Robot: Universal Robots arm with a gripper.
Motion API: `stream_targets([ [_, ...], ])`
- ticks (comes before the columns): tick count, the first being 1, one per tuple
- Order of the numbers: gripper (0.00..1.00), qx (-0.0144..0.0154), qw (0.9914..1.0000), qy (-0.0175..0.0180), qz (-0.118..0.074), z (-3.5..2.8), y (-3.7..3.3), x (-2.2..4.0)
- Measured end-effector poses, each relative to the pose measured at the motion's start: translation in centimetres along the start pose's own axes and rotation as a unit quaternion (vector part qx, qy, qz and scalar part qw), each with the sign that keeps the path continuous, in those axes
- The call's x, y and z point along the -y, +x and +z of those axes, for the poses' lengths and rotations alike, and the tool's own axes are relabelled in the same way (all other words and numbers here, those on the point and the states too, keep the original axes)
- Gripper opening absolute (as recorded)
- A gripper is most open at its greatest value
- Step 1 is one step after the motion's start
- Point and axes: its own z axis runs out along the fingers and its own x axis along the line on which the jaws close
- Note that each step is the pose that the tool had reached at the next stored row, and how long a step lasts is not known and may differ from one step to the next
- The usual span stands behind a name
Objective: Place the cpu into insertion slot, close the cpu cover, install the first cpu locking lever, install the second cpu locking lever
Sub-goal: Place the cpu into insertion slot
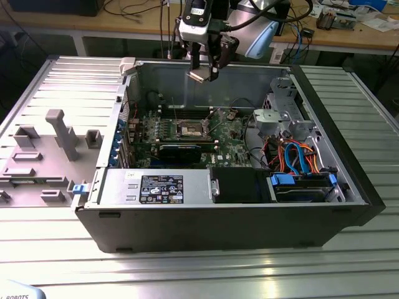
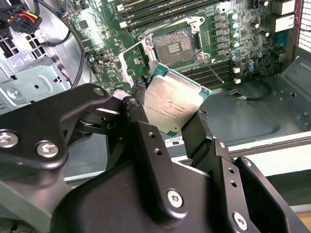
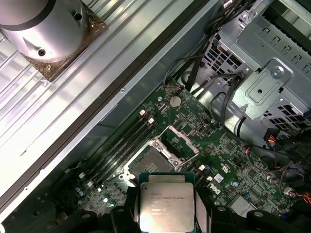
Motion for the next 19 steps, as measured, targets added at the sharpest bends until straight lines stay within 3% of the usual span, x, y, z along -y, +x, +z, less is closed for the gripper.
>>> stream_targets([
  [3, 0.55, 0.0031, 0.99937, -0.0006, 0.035, 0.02, 0.0, 0.0],
  [7, 0.55, 0.0063, 0.99741, -0.0014, 0.072, 0.06, 0.0, 0.01],
  [9, 0.55, 0.0071, 0.99673, -0.0016, 0.081, 0.06, 0.0, 0.0],
  [10, 0.55, 0.0079, 0.9959, -0.0017, 0.09, 0.08, 0.0, 0.01],
  [11, 0.55, 0.0093, 0.99447, -0.002, 0.105, 0.1, 0.0, 0.01],
  [15, 0.55, 0.0116, 0.99124, -0.0025, 0.132, 0.12, 0.0, 0.01],
  [19, 0.55, 0.0139, 0.98749, -0.003, 0.157, 0.11, 0.13, 0.15],
])
